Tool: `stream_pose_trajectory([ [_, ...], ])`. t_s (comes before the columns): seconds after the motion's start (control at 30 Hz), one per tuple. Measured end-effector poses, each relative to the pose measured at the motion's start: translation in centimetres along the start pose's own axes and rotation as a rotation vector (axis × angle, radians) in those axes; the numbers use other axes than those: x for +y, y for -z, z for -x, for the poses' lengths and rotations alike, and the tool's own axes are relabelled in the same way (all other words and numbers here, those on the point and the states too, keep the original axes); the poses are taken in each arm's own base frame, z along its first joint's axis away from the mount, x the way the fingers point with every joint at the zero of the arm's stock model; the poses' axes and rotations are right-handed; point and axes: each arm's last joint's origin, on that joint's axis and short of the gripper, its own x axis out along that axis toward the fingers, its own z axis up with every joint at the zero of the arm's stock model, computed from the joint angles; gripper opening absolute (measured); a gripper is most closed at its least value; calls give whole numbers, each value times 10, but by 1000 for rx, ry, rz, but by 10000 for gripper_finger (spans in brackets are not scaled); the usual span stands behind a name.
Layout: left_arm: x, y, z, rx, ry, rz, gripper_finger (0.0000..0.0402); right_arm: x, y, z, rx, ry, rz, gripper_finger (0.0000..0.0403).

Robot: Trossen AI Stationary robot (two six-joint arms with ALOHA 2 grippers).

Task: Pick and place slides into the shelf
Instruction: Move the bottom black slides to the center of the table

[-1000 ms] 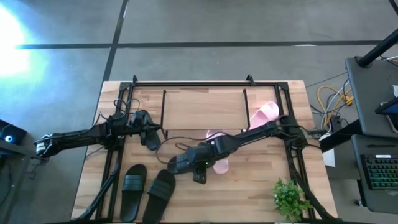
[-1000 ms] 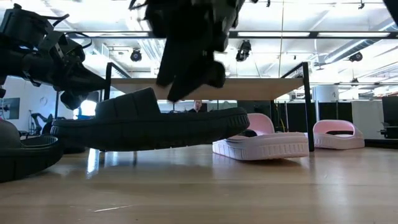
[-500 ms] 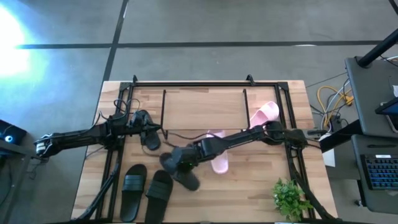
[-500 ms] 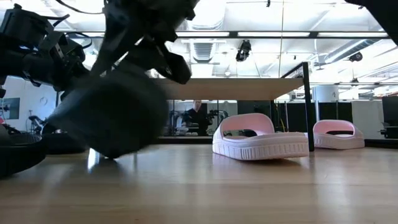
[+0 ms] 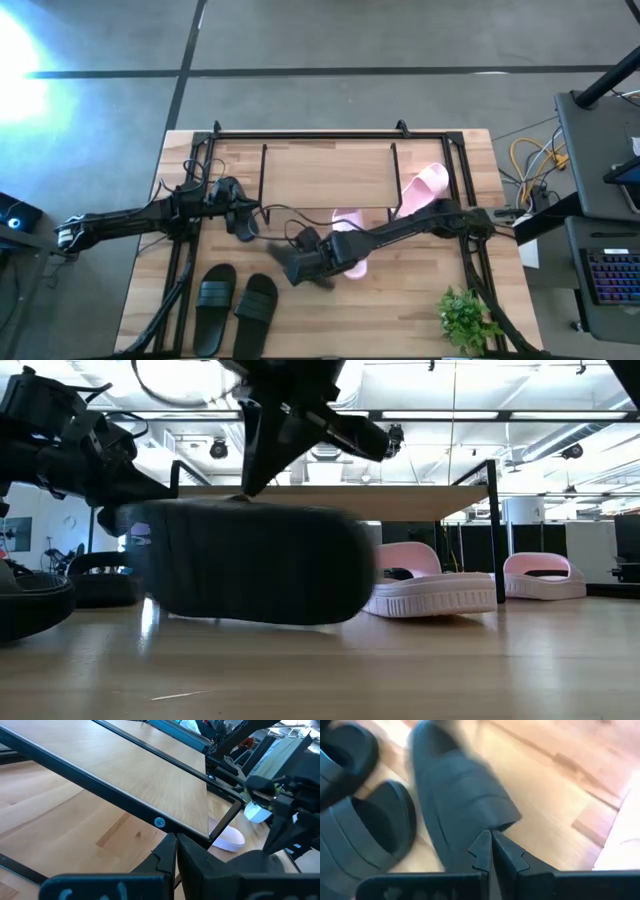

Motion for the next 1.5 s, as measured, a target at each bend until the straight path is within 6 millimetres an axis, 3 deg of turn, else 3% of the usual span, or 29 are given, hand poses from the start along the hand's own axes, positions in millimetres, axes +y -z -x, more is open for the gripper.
stream_pose_trajectory([
  [0.27,0,0,0,0,0,0,0,8,-11,18,-100,-23,63,9],
  [0.67,0,0,0,0,0,0,0,13,-11,16,17,-134,156,9],
  [0.9,0,0,0,0,0,0,0,6,-8,-16,39,-49,151,9],
  [1.07,0,0,0,0,0,0,0,9,-5,-28,81,-79,156,9],
  [1.5,0,0,0,2,-2,0,0,21,1,-27,201,-267,214,8],
])
